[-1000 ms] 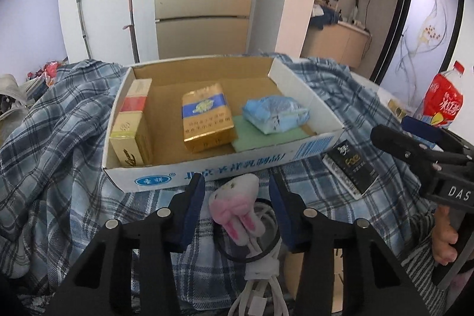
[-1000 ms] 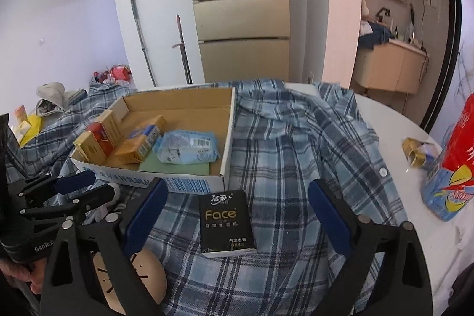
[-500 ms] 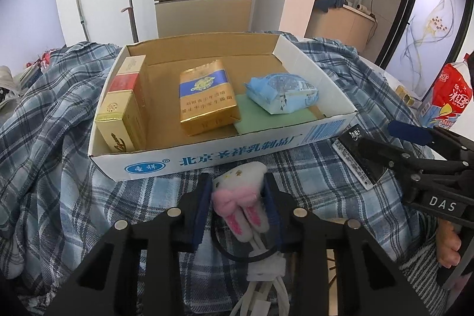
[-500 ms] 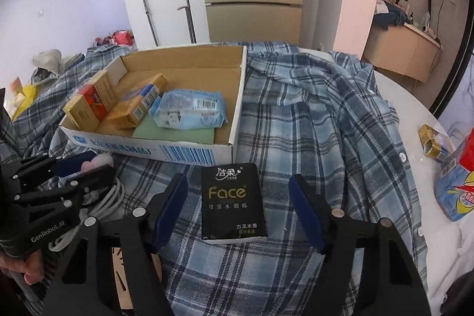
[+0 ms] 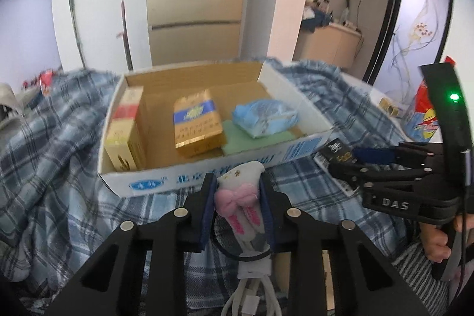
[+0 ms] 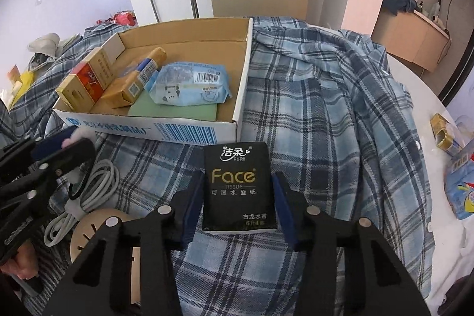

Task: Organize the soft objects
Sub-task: 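Lift the plush toy and the Face tissue pack and carry them over the box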

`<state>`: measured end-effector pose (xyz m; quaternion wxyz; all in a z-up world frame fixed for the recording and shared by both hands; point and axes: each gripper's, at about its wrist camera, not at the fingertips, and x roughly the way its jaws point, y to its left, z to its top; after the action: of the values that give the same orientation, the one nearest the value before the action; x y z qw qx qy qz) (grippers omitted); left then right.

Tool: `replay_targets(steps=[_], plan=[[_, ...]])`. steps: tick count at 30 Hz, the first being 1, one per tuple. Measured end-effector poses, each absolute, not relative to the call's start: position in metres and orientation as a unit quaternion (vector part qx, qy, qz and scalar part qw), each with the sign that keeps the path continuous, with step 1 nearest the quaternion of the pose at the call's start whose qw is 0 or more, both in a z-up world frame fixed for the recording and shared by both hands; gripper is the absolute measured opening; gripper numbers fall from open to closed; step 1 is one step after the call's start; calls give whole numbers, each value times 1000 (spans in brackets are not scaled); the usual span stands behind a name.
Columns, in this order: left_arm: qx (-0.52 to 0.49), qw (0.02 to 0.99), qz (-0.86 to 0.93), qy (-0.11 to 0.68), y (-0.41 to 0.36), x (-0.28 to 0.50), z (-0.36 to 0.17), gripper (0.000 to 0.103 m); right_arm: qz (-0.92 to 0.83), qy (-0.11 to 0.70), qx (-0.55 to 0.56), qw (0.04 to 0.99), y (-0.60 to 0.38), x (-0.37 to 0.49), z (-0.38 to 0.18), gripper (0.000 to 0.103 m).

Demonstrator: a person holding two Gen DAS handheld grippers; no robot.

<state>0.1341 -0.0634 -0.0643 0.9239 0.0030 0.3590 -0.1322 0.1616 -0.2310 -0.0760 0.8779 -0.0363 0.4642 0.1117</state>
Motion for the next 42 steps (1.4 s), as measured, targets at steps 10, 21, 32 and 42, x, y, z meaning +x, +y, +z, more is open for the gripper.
replay_targets(steps=[10,21,32,42], plan=[[18,964,-128,233,-62,91,-30,30,127,355,-17,926,-243,131,-41,45],[25,973,-121,197,-62,78,-20,30,137,284,-41,948,-232,111,-23,45],[44,981,-99,161,-66,62,-16,30,150,262,-39,953,-235,102,-20,45],[56,984,-62,155,-56,59,21,30,139,226,-60,962,-229,87,0,45]])
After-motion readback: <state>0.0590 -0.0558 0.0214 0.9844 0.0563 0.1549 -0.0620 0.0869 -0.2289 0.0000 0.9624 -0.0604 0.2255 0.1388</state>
